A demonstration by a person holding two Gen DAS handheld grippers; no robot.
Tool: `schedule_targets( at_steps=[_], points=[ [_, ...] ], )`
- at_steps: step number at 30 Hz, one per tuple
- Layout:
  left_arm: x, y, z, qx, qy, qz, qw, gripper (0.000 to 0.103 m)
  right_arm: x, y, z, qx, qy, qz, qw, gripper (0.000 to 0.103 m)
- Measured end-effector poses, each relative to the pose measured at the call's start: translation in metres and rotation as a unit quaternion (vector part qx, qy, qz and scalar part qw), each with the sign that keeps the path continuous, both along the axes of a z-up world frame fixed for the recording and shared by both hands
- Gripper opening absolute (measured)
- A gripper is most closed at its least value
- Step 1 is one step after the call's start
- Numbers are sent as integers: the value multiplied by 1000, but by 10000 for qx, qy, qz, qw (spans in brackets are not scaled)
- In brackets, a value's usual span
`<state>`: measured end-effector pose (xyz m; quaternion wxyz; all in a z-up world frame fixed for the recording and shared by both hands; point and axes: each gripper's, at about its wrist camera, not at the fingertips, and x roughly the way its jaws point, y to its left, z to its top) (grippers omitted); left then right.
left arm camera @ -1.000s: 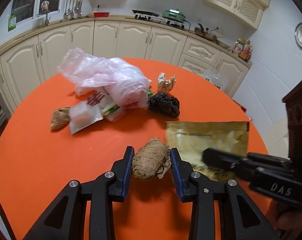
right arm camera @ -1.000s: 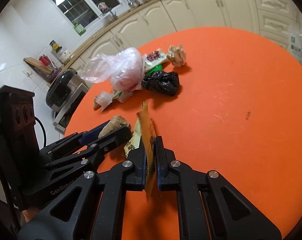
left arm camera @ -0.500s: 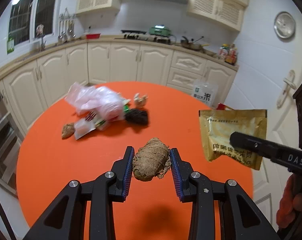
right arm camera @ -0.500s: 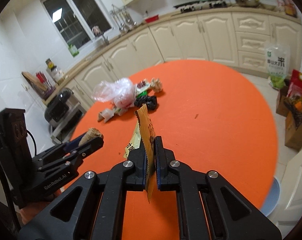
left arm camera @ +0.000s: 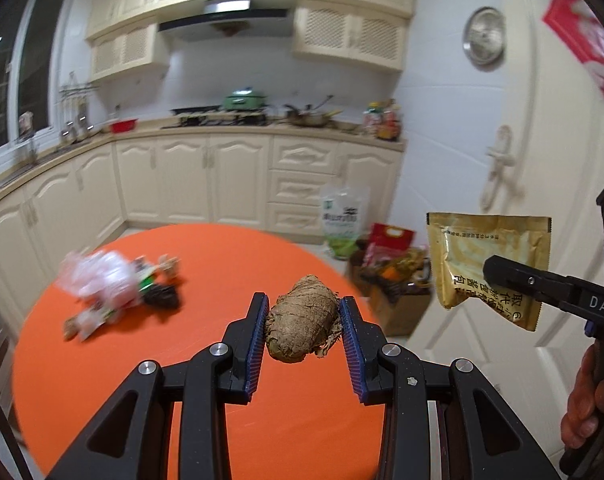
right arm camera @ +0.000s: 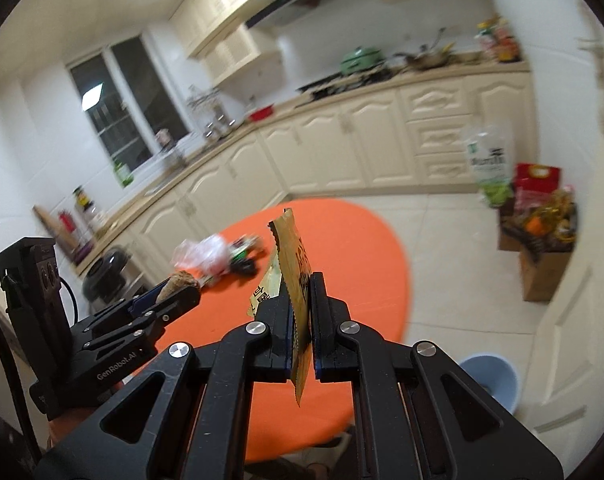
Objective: Collect trash
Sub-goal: 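Carry the brown lump and gold packet with both tools to the blue bin, then open both tools over the blue bin to drop the items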
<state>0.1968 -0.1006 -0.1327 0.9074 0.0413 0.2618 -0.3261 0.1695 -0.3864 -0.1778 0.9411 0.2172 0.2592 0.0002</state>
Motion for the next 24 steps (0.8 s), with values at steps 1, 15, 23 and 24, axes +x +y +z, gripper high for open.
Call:
schedule_targets(
  at_steps=[1, 15, 23, 24],
  points=[
    [-4, -8, 2, -15, -14, -81, 10000, 32, -11, -11, 3, -22, -27, -189, 9998, 7],
    [-13, -164, -40, 370, 699, -1333, 9879, 32, -71, -132, -48, 307, 587, -1617, 9846, 7],
    [4, -240, -93, 1014, 1148, -1622, 9748, 32, -60, -183, -122, 619, 1313, -1901, 9710, 7],
    [11, -249, -99, 1088, 1203, -1635, 9731, 32, -58, -188, -130, 660, 1386, -1911, 9695, 7]
  ],
)
